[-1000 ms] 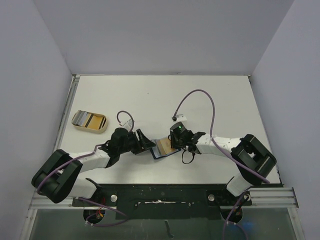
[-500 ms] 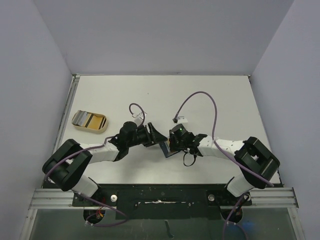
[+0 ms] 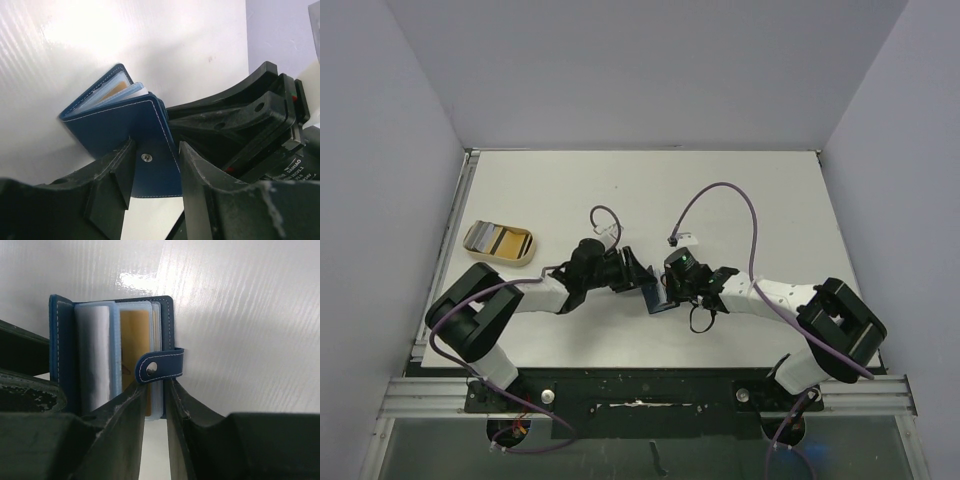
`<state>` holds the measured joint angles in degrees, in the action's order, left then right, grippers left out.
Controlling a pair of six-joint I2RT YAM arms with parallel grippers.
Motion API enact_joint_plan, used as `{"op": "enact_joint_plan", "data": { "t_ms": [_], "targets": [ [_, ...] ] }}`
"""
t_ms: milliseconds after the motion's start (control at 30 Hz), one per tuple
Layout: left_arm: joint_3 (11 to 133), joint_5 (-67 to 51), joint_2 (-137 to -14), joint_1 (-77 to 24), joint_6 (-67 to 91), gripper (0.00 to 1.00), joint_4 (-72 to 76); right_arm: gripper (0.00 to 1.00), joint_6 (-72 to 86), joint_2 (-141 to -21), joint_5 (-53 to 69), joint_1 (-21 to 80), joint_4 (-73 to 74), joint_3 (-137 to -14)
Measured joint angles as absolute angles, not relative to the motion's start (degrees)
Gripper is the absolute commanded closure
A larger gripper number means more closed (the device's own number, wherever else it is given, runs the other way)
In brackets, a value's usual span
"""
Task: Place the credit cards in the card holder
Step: Close the card holder at the center of the board.
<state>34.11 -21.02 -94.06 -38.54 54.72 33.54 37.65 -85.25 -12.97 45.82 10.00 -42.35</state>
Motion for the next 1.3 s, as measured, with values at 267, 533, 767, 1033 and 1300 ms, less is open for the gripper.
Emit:
{"op": "enact_joint_plan", "data": {
  "t_ms": [267,533,767,1033,1300],
  "targets": [
    [37.45,-20.53,-94.65,-38.65,51.57,0.58,29.32,0.68,35.31,-84.55,-15.38,45.36,12.82,-43.64],
    [39.83,-19.42,-94.67,-39.20,49.74,0.58,25.41,0.77,33.21,-84.29,-15.59,42.74,12.88,-44.18],
    [40.99,-20.21,-95.55,-39.66,49.78,0.53,25.08,0.94,32.62,-84.29,-15.46,42.35,12.82,-44.18],
    [41.10,-22.57,-95.74,-39.72,50.76,0.57,26.87,0.99,32.29,-84.29,-15.40,42.35,12.45,-44.18],
    [41.19,-24.62,-97.01,-39.75,51.81,0.87,28.38,0.99,32.56,-84.27,-14.94,42.35,11.79,-43.90]
  ]
}}
